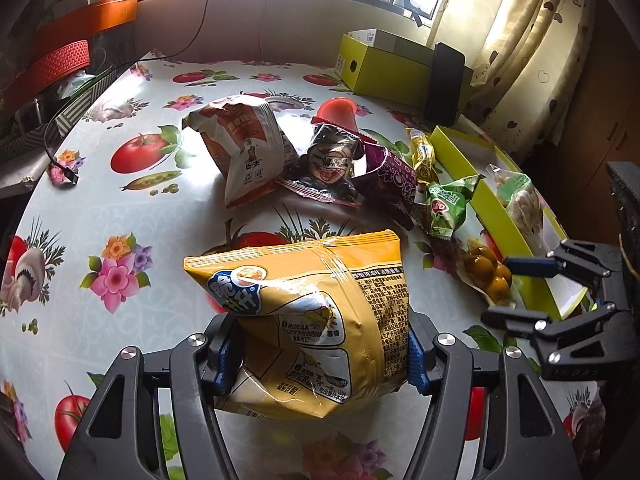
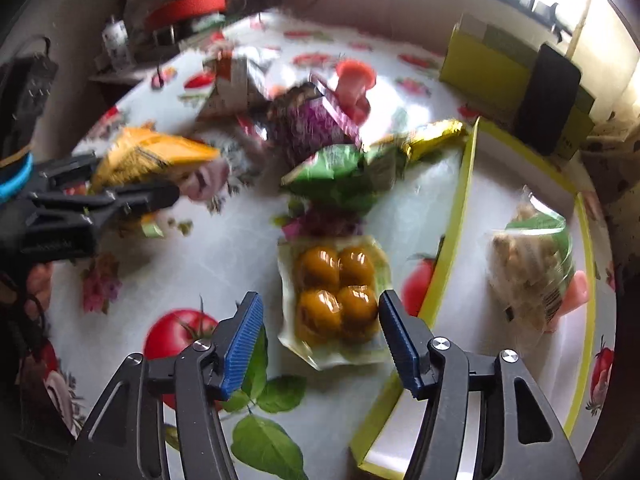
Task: Organize snacks
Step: 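Close the right gripper on the orange egg-yolk tray while the left holds the chip bag, then lift and carry the chip bag and egg-yolk tray over the white box lid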
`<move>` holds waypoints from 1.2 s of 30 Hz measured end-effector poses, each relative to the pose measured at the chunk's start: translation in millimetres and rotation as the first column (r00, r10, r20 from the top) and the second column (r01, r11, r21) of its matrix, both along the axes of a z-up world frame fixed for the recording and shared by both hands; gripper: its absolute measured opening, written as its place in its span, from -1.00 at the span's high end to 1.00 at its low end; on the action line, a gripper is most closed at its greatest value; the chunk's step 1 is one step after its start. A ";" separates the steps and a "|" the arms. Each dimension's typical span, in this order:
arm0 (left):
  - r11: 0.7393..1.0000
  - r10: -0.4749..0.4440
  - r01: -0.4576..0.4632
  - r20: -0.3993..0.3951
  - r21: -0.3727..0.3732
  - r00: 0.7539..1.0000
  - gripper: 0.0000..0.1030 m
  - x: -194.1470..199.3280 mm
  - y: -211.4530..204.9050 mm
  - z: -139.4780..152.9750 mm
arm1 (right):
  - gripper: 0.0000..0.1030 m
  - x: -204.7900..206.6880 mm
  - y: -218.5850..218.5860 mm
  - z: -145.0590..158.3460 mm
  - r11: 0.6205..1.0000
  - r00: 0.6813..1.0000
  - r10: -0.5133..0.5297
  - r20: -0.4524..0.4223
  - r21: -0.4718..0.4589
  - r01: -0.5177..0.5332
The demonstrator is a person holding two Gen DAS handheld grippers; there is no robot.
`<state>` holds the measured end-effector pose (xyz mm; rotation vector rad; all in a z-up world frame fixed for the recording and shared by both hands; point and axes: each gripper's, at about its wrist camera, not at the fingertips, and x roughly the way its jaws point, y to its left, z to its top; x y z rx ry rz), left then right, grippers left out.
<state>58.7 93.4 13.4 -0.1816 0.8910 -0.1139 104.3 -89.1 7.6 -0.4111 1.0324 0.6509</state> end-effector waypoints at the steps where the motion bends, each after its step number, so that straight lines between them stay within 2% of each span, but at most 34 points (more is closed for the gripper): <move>1: 1.000 -0.001 0.001 -0.001 -0.001 1.000 -0.26 0.1 -0.2 -0.5 | -0.19 -2.0 2.0 -0.9 1.000 1.000 0.011 -0.009 0.006 -0.011; 2: 1.000 -0.002 0.002 -0.002 -0.002 1.000 -0.26 0.3 -0.4 -1.2 | -0.19 -3.5 4.7 -2.5 0.999 0.999 0.028 -0.037 0.030 -0.027; 4: 1.000 -0.004 0.004 -0.007 -0.004 1.000 -0.26 0.6 -0.6 -2.7 | -0.19 -7.2 9.9 -3.3 0.998 0.999 0.037 -0.031 0.052 -0.035; 7: 1.000 -0.006 0.006 -0.011 -0.005 1.000 -0.26 1.3 -0.1 -3.7 | -0.05 -5.9 13.8 -4.0 0.999 1.000 -0.009 -0.004 0.048 0.009; 10: 1.000 -0.005 0.005 -0.009 -0.008 1.000 -0.26 0.9 0.4 -3.8 | -0.05 -2.0 13.8 -1.3 0.996 0.999 -0.044 -0.012 0.077 0.045; 13: 1.000 -0.002 0.001 -0.011 -0.016 1.000 -0.26 1.1 1.9 -5.3 | -0.04 -5.0 19.4 -5.1 0.998 0.999 -0.045 0.024 0.046 0.044; 14: 1.000 -0.001 0.001 -0.011 -0.019 1.000 -0.26 0.9 2.2 -5.5 | 0.05 -7.3 21.5 -5.1 0.998 0.998 -0.041 0.046 0.039 0.039; 19: 1.000 -0.003 0.003 -0.009 -0.024 1.000 -0.26 0.5 2.5 -5.0 | 0.14 -8.7 23.5 -4.5 0.998 0.997 -0.045 0.063 0.042 0.042; 26: 1.000 -0.003 0.003 -0.007 -0.029 1.000 -0.26 0.2 2.8 -4.9 | 0.17 -4.9 9.6 -1.5 0.985 0.997 -0.070 -0.022 0.157 0.072; 29: 0.999 -0.004 0.004 -0.007 -0.036 1.000 -0.26 -0.2 3.0 -4.6 | 0.17 -2.2 1.5 2.5 0.966 0.994 -0.078 -0.074 0.239 0.094; 36: 0.999 -0.006 0.007 0.030 -0.048 1.000 -0.26 -7.0 1.9 7.3 | 0.16 -9.7 -0.7 22.8 0.962 0.996 -0.083 -0.010 0.261 0.083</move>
